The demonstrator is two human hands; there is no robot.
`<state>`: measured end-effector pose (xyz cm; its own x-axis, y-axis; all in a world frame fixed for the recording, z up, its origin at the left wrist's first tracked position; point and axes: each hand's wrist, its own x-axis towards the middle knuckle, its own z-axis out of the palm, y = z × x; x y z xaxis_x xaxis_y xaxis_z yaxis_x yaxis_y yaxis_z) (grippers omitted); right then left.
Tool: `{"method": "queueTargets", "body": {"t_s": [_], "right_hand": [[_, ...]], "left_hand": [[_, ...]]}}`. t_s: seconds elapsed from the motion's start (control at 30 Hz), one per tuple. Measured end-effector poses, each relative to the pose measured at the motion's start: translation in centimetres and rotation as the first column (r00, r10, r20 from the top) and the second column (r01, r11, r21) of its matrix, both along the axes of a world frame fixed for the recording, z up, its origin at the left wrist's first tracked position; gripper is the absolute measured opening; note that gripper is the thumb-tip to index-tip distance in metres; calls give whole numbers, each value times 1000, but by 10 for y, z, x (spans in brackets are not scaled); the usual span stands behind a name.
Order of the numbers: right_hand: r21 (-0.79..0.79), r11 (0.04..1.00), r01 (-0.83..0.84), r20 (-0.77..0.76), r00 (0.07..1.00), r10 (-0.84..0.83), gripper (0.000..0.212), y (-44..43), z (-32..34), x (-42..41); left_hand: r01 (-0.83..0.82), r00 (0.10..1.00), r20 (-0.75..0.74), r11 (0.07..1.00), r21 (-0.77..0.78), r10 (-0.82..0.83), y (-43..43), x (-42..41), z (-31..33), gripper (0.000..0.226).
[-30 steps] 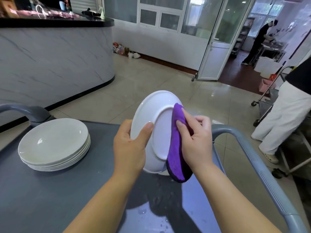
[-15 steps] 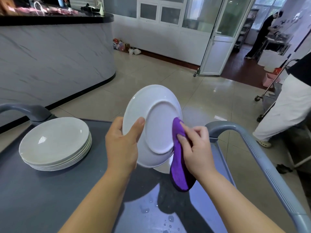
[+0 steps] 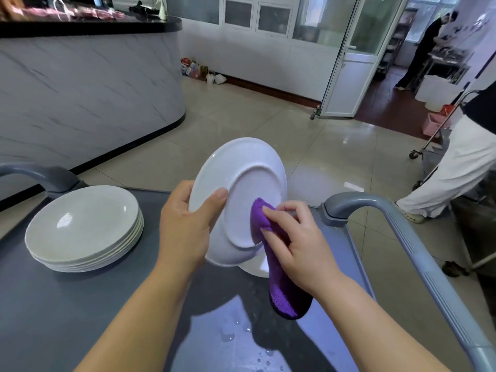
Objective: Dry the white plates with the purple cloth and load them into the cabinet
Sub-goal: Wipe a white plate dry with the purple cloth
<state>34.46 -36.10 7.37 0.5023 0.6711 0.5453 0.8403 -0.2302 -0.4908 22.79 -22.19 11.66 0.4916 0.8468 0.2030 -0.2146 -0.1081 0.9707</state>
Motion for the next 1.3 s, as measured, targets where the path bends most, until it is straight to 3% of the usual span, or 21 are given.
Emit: {"method": "queueTargets", "body": {"t_s": [0.1, 0.2, 0.27, 0.33, 0.37, 0.47, 0.53, 0.67, 0.73, 0.83, 0.9, 0.97, 1.03, 1.1, 1.2, 1.3], "right_hand": [[-57, 990, 127, -239, 961, -137, 25, -9, -2, 7], [-45, 976, 214, -553, 808, -202, 25, -15, 10, 15], [-34, 964, 265, -683, 698, -216, 20, -18, 21, 21], [-2, 952, 306, -800, 571, -185, 16, -22, 33, 26], [4, 952, 305, -852, 499, -156, 31, -24, 38, 27], [-19, 978, 210, -935, 343, -92, 73, -29, 40, 33], [-27, 987, 156, -949, 306, -74, 71, -29, 37, 30], [-36, 965, 260, -950, 290, -114, 24, -29, 28, 25], [-42, 948, 315, -937, 318, -147, 22, -30, 24, 22], [4, 930, 368, -926, 351, -135, 29, -32, 18, 20], [54, 919, 391, -911, 395, -115, 29, -34, 14, 20], [104, 912, 397, -895, 438, -89, 20, -36, 13, 20], [152, 911, 383, -895, 444, -37, 21, -37, 9, 21], [192, 911, 366, -906, 424, 21, 29, -36, 5, 21], [221, 937, 272, -884, 462, 74, 28, -30, 2, 17], [219, 960, 175, -846, 524, 98, 33, -20, -4, 15]], "left_hand": [[63, 997, -56, 978, 201, -53, -2, -2, 3, 23], [154, 985, -131, 926, 344, -115, -5, -2, 0, 24], [216, 965, -235, 870, 444, -120, -3, -1, -7, 7], [273, 941, -331, 723, 634, -66, -1, -1, -14, 20], [296, 937, -347, 617, 729, -39, -1, 1, -17, 23], [263, 961, -277, 296, 918, 8, -7, 5, -19, 20], [198, 980, -198, 144, 969, -15, -12, 9, -23, 7], [210, 977, -206, 72, 975, -60, -16, 13, -31, 10], [292, 956, -290, 53, 955, -48, -15, 11, -36, 24], [397, 917, -399, 160, 904, -18, -13, 2, -43, 57], [347, 919, -390, 360, 866, 54, -12, -6, -49, 58], [181, 903, -371, 593, 785, 216, -13, -16, -53, 46], [2, 861, -407, 797, 604, 306, -17, -23, -53, 41], [-61, 862, -464, 951, 302, 202, -22, -30, -51, 40], [1, 895, -445, 998, -56, -26, -24, -39, -49, 25], [-5, 941, -327, 961, -278, -90, -26, -48, -53, 15]]}}
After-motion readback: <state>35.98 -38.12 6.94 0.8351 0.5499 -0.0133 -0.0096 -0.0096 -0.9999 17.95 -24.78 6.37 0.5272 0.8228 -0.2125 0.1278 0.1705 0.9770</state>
